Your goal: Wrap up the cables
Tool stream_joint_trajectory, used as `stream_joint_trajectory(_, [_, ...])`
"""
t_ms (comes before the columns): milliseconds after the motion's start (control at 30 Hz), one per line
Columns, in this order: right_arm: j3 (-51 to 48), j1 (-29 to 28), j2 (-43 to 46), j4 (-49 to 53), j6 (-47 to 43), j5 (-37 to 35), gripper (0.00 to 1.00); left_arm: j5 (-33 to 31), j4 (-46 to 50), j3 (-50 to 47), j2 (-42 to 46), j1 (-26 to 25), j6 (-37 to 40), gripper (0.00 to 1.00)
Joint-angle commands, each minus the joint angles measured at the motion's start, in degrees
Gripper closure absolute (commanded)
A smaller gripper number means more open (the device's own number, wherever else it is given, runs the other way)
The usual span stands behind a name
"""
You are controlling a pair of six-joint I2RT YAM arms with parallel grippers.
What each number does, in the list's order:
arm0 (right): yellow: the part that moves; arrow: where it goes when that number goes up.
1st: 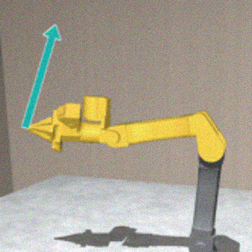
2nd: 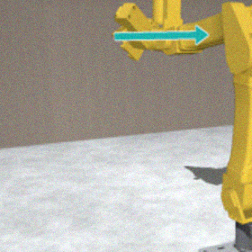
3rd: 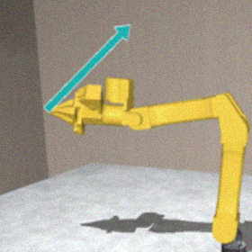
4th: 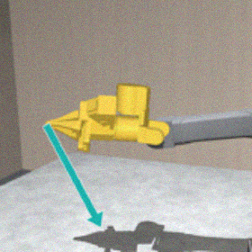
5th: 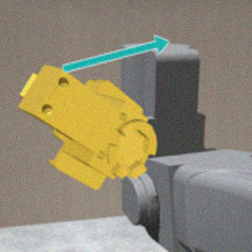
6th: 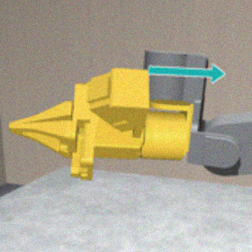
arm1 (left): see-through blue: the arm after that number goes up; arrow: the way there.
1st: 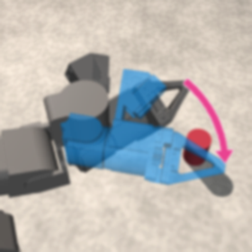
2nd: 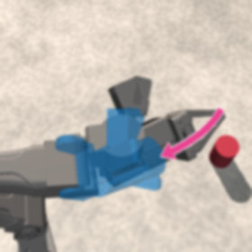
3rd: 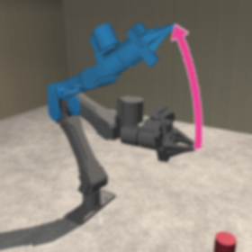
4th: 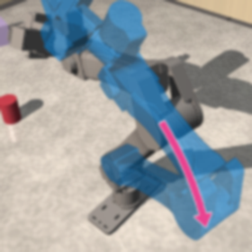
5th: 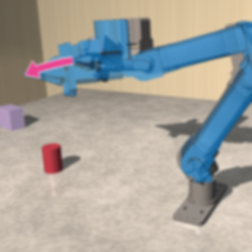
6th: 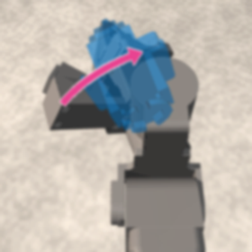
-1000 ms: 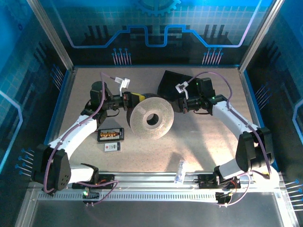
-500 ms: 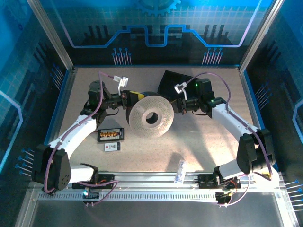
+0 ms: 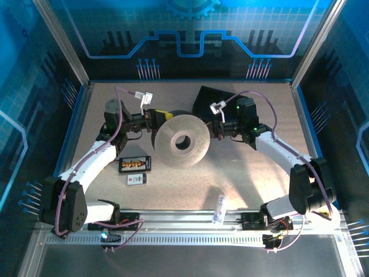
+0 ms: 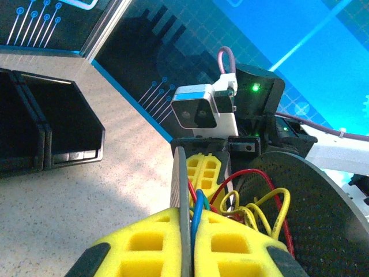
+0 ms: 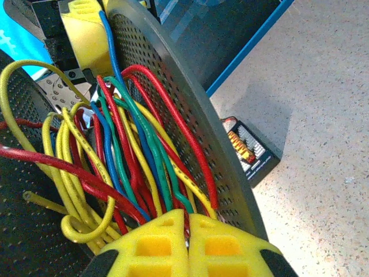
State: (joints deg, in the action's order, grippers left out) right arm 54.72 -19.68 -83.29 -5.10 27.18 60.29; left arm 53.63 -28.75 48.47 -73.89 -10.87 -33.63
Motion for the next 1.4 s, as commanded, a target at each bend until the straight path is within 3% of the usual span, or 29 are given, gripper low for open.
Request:
stream_joint_trajectory(0, [0.56, -8.19, -3.59, 8.82, -3.23, 4.36, 1.0, -9.87, -20.05, 2.71, 0.97, 0.24, -6.05, 1.0])
stream_joint_trajectory(200, [-4.0, -1.66, 1.65, 2.91, 2.19, 3.98, 0.99, -9.69, -18.53, 2.51, 1.32, 0.24, -5.32, 1.0])
stream_joint_trajectory(333, [-8.51, 3.11, 7.15, -5.35, 9.73, 3.04, 0.82, -8.89, -16.58, 2.64, 2.41, 0.24, -4.38, 1.0])
stream_joint_trajectory(567, [-15.84, 9.48, 14.23, -28.91, 27.84, -0.43, 0.64, -9.63, -13.13, 2.01, 5.35, 0.24, -2.61, 1.0])
stream_joint_trajectory(833, [-19.85, 14.51, 18.87, -36.09, 34.73, -4.86, 0.52, -13.52, -3.69, 3.3, 9.61, 0.16, 1.46, 1.0])
stream_joint_trajectory(1000, [-20.63, 16.95, 24.76, -31.65, 33.78, -6.34, 0.37, -19.67, 3.74, 3.56, 13.8, 0.06, 3.1, 1.0])
stream_joint_trajectory(1133, [-20.13, 16.14, 33.47, -20.36, 27.59, -6.56, 0.13, -25.81, 8.85, 1.81, 20.05, -0.99, 4.05, 1.0])
stream_joint_trajectory(1200, [-19.49, 14.67, 38.8, -11.77, 22.05, -7.99, 0.1, -29.34, 12.13, 0.66, 23.8, -2.33, 5.18, 1.0])
stream_joint_trajectory(1267, [-18.72, 11.57, 44.83, -0.84, 14.8, -11.21, 0.0, -32.84, 15.04, -0.81, 28.12, -4.59, 6.19, 1.0])
stream_joint_trajectory(1367, [-18.76, 4.96, 52.97, 9.66, 6.79, -19.0, 0.0, -39.05, 18.94, -3.29, 34.11, -10.45, 8.28, 1.0])
